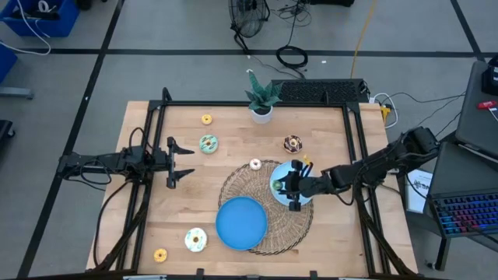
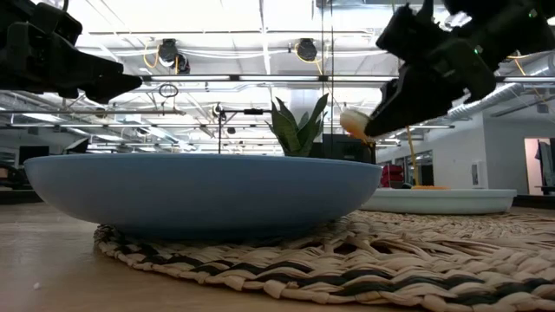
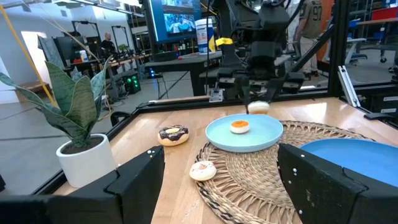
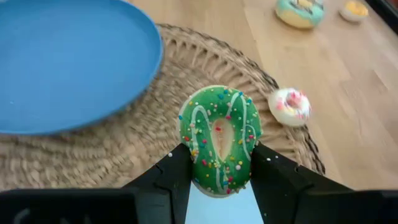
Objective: Pick & Place donuts
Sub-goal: Put the small green donut on the light blue plate
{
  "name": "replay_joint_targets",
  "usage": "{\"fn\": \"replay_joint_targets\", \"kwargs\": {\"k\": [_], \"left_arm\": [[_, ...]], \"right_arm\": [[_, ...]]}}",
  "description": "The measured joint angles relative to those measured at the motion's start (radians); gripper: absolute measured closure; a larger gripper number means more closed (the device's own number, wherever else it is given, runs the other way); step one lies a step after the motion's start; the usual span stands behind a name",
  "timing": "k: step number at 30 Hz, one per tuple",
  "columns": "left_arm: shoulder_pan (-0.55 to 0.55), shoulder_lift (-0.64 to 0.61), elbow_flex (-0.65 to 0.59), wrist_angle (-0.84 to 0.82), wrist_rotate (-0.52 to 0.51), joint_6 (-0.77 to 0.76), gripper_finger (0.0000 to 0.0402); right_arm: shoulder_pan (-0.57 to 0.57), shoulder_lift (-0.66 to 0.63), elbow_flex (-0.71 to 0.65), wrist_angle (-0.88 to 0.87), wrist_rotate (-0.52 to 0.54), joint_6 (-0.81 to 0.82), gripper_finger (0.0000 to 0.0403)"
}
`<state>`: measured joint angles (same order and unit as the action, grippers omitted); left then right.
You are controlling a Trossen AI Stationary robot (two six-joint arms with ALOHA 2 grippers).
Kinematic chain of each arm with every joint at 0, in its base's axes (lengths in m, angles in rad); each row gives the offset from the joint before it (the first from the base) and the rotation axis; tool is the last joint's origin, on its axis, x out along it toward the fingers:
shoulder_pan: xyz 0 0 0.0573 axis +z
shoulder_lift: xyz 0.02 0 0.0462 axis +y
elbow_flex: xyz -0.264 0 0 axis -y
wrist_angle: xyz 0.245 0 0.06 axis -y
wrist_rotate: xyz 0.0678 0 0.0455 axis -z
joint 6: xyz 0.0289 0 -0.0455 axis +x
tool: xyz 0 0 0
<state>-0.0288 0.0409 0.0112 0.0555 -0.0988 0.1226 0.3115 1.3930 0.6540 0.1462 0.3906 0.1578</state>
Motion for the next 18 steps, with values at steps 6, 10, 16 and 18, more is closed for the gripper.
{"fn": "replay_joint_targets", "kwargs": {"k": [6, 10, 16, 18], "left_arm": [[0.000, 0.000, 0.000, 0.000, 0.000, 0.000, 0.0096], [0.000, 0.000, 0.000, 0.000, 0.000, 0.000, 0.0096], [0.000, 0.000, 0.000, 0.000, 0.000, 0.000, 0.0096], [0.000, 0.000, 0.000, 0.000, 0.000, 0.000, 0.0096]], "right_arm": [[-0.031, 0.000, -0.025, 0.018, -0.059, 0.013, 0.0266], [-0.047, 0.000, -0.056, 0.042, -0.080, 0.030, 0.0266], [-0.064, 0.000, -0.116, 0.066, -0.078, 0.063, 0.0266], [-0.070, 0.000, -0.127, 0.075, -0.078, 0.066, 0.0266]]}}
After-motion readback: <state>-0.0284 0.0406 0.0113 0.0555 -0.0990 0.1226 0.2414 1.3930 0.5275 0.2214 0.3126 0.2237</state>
